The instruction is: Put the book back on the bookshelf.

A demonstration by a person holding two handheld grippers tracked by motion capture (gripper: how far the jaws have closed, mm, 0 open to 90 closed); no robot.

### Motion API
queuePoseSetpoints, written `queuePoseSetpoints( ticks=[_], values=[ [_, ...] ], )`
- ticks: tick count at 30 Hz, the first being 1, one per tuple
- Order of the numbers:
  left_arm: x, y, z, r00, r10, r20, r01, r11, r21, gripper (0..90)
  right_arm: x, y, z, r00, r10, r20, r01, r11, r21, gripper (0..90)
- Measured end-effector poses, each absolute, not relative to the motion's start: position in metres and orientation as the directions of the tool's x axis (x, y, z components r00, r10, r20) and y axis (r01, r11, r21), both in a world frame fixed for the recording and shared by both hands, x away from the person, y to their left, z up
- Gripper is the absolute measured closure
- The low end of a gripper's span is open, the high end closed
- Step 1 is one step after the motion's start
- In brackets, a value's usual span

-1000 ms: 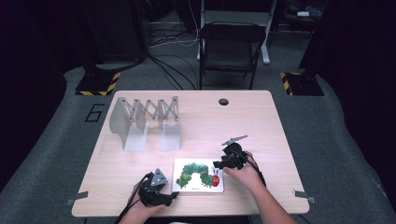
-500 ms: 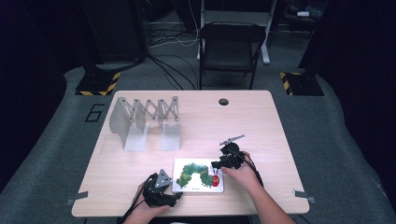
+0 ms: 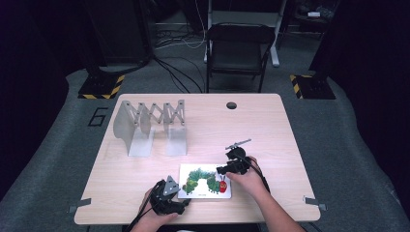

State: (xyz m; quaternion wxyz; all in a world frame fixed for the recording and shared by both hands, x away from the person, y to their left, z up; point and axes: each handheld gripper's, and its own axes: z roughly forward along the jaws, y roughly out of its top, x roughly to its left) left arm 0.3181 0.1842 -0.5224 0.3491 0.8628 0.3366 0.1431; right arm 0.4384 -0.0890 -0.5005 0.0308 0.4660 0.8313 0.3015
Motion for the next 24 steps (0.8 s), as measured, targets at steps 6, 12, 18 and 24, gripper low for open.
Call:
queuePoseSetpoints(
  ticks=[6,12,18,24],
  values=[
    [0.323,0.187,-0.522,0.729,0.685,0.005,0.487,-0.523,0.699,26.9,0.443,-0.087,-0.500,-0.561,0.791,0.247,0.763,0.377,0.526,40.2],
    [0.327,0.189,-0.524,0.727,0.686,-0.004,0.485,-0.510,0.710,26.7,0.455,-0.089,-0.498,-0.535,0.784,0.314,0.805,0.360,0.472,42.6],
    [0.325,0.188,-0.525,0.722,0.691,0.012,0.479,-0.513,0.712,24.8,0.458,-0.088,-0.496,-0.512,0.793,0.331,0.826,0.348,0.442,42.6],
    [0.324,0.185,-0.526,0.724,0.690,0.016,0.475,-0.515,0.713,19.9,0.452,-0.085,-0.496,-0.524,0.803,0.284,0.808,0.363,0.465,42.7]
  ],
)
